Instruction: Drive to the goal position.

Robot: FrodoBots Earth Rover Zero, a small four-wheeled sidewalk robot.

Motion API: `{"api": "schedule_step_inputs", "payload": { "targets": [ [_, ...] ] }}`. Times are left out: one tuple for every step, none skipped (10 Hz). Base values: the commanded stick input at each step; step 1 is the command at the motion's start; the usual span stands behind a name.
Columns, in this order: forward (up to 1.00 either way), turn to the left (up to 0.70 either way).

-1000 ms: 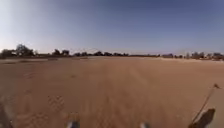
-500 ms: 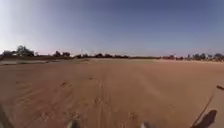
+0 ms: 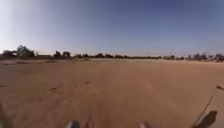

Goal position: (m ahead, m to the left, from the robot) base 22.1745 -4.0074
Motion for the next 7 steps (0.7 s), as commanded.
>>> {"api": "schedule_step_inputs", "payload": {
  "targets": [
    [1.00, 0.00],
    [1.00, -0.02],
    [1.00, 0.00],
    [1.00, 0.00],
    [1.00, 0.00],
    [1.00, -0.01],
    [1.00, -0.02]
  ]
}}
